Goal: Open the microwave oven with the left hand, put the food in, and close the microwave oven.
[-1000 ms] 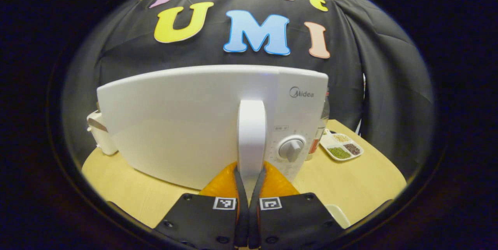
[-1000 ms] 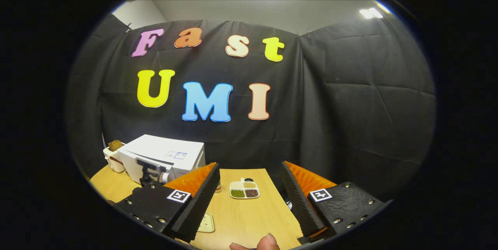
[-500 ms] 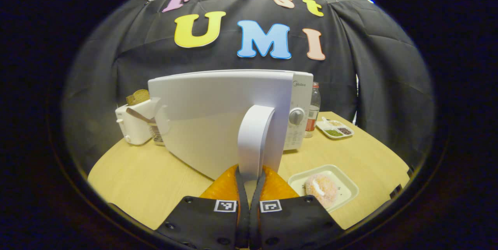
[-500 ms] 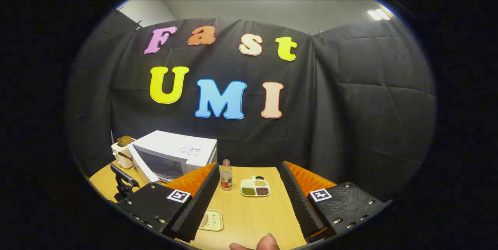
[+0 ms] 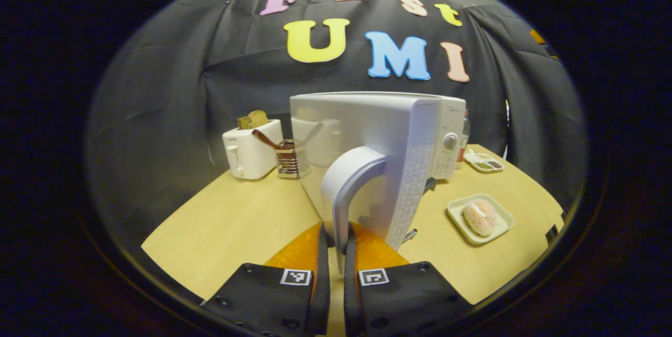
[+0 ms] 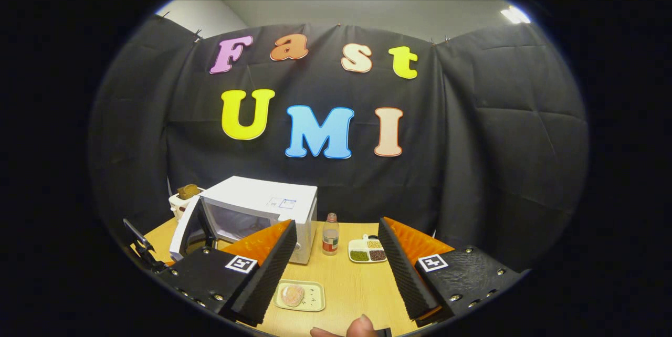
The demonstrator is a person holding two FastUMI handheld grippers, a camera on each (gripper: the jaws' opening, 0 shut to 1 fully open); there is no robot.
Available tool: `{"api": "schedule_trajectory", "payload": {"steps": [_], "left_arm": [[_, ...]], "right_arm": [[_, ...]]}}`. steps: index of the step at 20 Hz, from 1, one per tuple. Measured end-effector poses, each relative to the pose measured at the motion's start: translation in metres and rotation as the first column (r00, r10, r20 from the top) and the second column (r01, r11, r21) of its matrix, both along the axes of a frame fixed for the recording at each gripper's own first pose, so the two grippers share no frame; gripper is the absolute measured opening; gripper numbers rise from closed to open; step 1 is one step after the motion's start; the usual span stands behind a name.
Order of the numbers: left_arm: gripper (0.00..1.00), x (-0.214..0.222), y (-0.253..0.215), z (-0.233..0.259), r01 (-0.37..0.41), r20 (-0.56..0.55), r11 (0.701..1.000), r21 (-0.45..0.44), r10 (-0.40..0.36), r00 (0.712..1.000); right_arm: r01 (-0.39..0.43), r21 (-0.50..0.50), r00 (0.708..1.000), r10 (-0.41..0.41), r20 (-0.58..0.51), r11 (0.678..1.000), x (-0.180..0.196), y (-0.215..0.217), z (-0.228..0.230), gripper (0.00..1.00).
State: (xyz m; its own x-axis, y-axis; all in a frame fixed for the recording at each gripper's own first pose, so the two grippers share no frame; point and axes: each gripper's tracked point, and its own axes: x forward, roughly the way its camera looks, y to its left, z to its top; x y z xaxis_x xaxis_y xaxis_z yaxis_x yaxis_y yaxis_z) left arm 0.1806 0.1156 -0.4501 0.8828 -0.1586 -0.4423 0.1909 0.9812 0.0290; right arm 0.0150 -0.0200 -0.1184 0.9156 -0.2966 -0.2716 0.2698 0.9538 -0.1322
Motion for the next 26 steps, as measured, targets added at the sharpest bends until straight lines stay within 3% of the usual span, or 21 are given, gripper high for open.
{"api": "schedule_trajectory", "payload": {"steps": [2, 8, 14, 18, 19, 20, 22, 23, 26], "left_arm": [[0.17, 0.0, 0.023, 0.0, -0.026, -0.007, 1.0, -0.015, 0.026, 1.0], [0.22, 0.0, 0.055, -0.004, -0.026, -0.045, 0.996, -0.086, 0.023, 0.999], [0.47, -0.011, 0.078, 0.005, -0.049, -0.074, 0.997, -0.067, 0.044, 0.996], [0.6, -0.038, 0.095, 0.05, -0.13, -0.02, 0.991, -0.027, 0.129, 0.991], [0.6, -0.05, 0.098, 0.063, -0.162, -0.014, 0.986, -0.022, 0.162, 0.987], [0.53, -0.063, 0.102, 0.077, -0.203, -0.01, 0.979, -0.018, 0.203, 0.979], [0.61, -0.099, 0.093, 0.113, -0.271, 0.004, 0.961, -0.057, 0.272, 0.962], [0.5, -0.116, 0.086, 0.135, -0.297, 0.023, 0.951, -0.09, 0.3, 0.954], [0.63, -0.159, 0.065, 0.187, -0.338, 0.064, 0.933, -0.127, 0.347, 0.936]], "right_arm": [[-0.014, 0.003, 1.0, 0.014, -0.01, 1.0, -0.003, 0.007, -0.003, 0.96], [-0.054, 0.007, 0.998, 0.054, -0.023, 0.999, -0.009, 0.015, -0.008, 0.95], [-0.111, 0.026, 0.993, 0.112, -0.025, 0.993, -0.016, 0.015, -0.013, 0.95], [-0.166, 0.056, 0.986, 0.167, -0.022, 0.985, -0.026, 0.012, -0.019, 0.95], [-0.185, 0.068, 0.982, 0.187, -0.022, 0.98, -0.027, 0.012, -0.022, 0.95], [-0.204, 0.079, 0.978, 0.206, -0.026, 0.976, -0.029, 0.013, -0.027, 0.95], [-0.235, 0.104, 0.971, 0.239, -0.03, 0.967, -0.033, 0.011, -0.037, 0.95], [-0.246, 0.123, 0.968, 0.251, -0.025, 0.961, -0.034, 0.012, -0.043, 0.95], [-0.259, 0.179, 0.963, 0.269, -0.03, 0.949, -0.03, 0.009, -0.076, 0.95]]}}
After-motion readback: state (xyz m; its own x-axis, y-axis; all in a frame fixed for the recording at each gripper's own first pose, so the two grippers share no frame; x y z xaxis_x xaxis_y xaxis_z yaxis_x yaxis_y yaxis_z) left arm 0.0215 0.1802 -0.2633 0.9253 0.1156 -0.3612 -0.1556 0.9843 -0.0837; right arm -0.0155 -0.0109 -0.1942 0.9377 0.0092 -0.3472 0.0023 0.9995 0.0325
